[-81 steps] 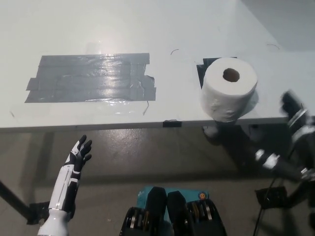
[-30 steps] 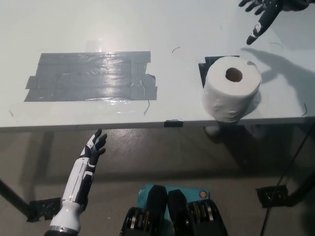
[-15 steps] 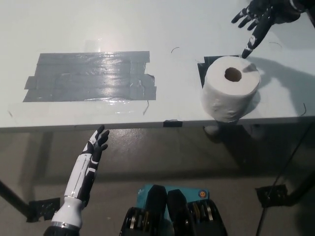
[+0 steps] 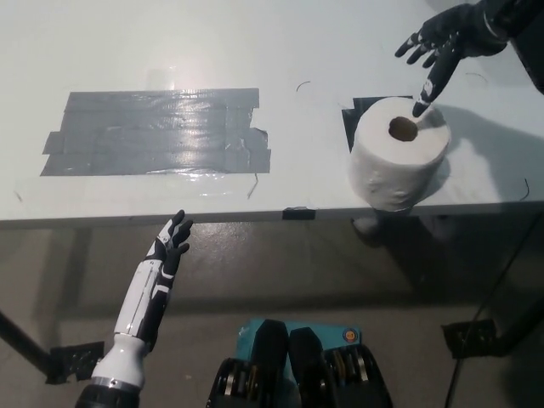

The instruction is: A toilet paper roll is kept on the black spot on the desk infront of the robot and the robot inserts its right thumb into the hole in the centre to grab the roll. Then it passes the roll to a person.

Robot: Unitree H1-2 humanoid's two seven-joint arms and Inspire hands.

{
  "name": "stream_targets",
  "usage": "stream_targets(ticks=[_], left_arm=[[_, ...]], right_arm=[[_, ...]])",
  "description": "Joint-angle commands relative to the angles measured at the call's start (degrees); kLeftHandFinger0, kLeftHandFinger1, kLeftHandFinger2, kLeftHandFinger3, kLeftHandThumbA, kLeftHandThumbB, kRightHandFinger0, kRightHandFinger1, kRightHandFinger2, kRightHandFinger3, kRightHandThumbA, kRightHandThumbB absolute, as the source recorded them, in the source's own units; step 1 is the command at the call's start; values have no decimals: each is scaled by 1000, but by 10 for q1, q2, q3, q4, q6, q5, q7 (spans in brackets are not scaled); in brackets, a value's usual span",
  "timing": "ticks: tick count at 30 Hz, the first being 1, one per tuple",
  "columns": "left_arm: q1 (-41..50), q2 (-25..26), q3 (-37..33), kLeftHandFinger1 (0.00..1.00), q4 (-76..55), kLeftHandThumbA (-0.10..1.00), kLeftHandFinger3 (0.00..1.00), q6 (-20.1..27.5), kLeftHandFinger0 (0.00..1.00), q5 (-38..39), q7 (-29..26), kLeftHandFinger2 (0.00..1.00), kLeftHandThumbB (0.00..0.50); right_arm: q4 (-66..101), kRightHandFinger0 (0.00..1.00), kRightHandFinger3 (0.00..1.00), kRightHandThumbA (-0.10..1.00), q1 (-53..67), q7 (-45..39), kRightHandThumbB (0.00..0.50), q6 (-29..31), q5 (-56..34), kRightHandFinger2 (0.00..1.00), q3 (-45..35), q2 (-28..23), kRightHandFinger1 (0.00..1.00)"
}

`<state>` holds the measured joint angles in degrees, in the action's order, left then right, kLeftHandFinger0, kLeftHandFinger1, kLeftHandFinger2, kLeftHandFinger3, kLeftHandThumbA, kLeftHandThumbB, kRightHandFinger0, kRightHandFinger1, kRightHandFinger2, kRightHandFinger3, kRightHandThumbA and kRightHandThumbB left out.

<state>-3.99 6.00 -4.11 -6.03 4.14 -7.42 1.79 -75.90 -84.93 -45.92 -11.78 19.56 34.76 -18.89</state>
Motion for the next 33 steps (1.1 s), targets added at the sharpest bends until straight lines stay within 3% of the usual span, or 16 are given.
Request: stream_targets(ticks=[1,5,11,17,20,28,31,33], left_arm=[[-9,2,-3,1000,-13,1000,1000,3,1000,-3,7,1000,100],[-12,3,-4,1000,-10,1000,1000,5,1000,-4,7,1000,95],[-13,3,-4,1000,-11,1000,1000,1,1000,-5,6,1000,101],[-15,4,-7,1000,-12,1000,1000,0,1000,-9,7,1000,119],[-15,4,-8,1000,-11,1000,1000,1,1000,-10,6,1000,104],[-17,6,-8,1000,-12,1000,1000,-1,1000,-13,6,1000,115],[-19,4,-8,1000,-10,1000,1000,0,1000,-11,5,1000,111],[-20,5,-8,1000,-12,1000,1000,-4,1000,-13,6,1000,110]], right_arm=[[-3,1000,1000,1000,-20,39,429,37,27,1000,-1,0,1000],[-6,1000,1000,1000,-16,53,489,15,36,1000,-1,4,1000],[-9,1000,1000,1000,-4,72,471,20,46,1000,-5,7,1000],[-7,1000,1000,1000,1,87,485,21,37,1000,-23,6,1000],[-8,1000,1000,1000,-2,94,495,19,33,1000,-35,6,1000],[-7,1000,1000,1000,-15,71,487,39,25,1000,-61,3,1000],[-11,1000,1000,1000,-26,68,463,19,18,1000,-77,5,1000],[-15,1000,1000,1000,-32,64,477,17,20,1000,-80,5,1000]])
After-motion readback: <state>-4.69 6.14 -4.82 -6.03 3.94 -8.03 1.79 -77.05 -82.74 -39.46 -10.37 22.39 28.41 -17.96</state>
